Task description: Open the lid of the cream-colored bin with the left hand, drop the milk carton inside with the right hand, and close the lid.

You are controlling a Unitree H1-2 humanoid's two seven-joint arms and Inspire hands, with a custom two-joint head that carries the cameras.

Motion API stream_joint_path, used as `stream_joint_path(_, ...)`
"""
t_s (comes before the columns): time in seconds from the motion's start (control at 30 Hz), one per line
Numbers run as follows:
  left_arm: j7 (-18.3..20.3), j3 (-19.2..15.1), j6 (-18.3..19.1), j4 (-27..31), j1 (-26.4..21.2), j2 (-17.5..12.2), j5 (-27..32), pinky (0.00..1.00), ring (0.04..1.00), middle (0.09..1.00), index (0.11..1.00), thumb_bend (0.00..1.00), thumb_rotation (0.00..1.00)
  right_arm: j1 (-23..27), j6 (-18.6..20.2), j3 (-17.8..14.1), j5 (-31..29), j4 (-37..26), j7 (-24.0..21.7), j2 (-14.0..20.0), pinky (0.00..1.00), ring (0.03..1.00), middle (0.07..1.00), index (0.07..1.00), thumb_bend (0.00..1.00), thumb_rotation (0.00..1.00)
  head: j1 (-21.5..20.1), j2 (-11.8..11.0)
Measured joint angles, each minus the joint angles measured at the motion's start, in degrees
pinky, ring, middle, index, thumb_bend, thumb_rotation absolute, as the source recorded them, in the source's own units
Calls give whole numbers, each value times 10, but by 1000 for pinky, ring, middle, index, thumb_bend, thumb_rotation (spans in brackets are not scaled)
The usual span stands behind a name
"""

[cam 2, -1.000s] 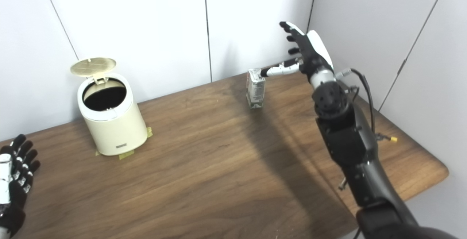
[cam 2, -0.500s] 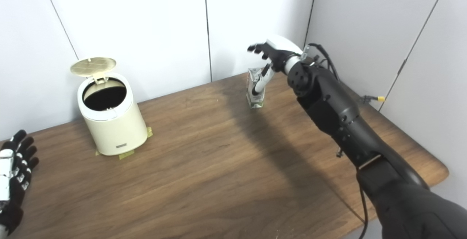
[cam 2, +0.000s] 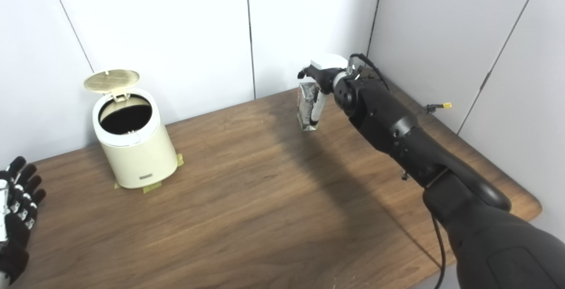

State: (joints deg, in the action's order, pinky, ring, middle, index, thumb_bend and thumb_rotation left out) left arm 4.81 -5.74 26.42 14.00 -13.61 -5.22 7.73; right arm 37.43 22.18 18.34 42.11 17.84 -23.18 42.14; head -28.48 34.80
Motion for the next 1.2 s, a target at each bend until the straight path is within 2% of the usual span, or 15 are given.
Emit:
stream_joint_path(0.13,-2,0,3,1,0,0,6,1000,1000,987,1000,257,1000,0,0,0,1,1,-2,0,693,879,900,851,957,27,0,0)
stream_joint_path(0.37,-4,0,5,1,1,0,7,1000,1000,994,1000,276,1000,0,-1,-5,-3,-2,-1,-1,749,887,896,823,919,5,0,3)
stream_joint_path(0.47,-3,2,4,1,3,-2,6,1000,1000,996,1000,261,1000,-1,-4,-19,-14,-1,6,-6,638,782,852,793,892,0,3,4)
stream_joint_path(0.57,0,5,0,1,5,-4,6,1000,1000,993,1000,236,1000,-2,-30,-25,-24,9,28,-12,599,640,703,735,846,0,3,6)
stream_joint_path(0.6,0,6,0,1,5,-4,6,1000,1000,989,1000,225,1000,-3,-45,-28,-29,16,37,-15,585,586,637,678,832,0,3,6)
stream_joint_path(0.63,0,6,-1,1,6,-4,6,1000,1000,988,1000,211,1000,-4,-56,-31,-32,22,46,-18,563,508,570,592,679,0,3,6)
stream_joint_path(0.7,0,6,-1,1,8,-4,6,1000,1000,984,1000,192,1000,-7,-79,-35,-32,35,77,-22,541,448,527,496,553,0,3,8)
stream_joint_path(0.8,-1,6,0,1,11,-3,6,1000,1000,984,1000,187,1000,-9,-111,-34,-28,50,105,-22,507,431,518,476,524,0,3,10)
stream_joint_path(0.97,-2,6,0,4,12,-3,6,1000,1000,987,1000,187,1000,-9,-113,-33,-25,50,107,-25,475,446,524,464,519,0,3,11)
stream_joint_path(1.2,-5,5,3,4,12,-4,5,1000,1000,990,1000,214,1000,-13,-117,-35,-25,52,115,-27,502,459,525,453,518,0,7,14)
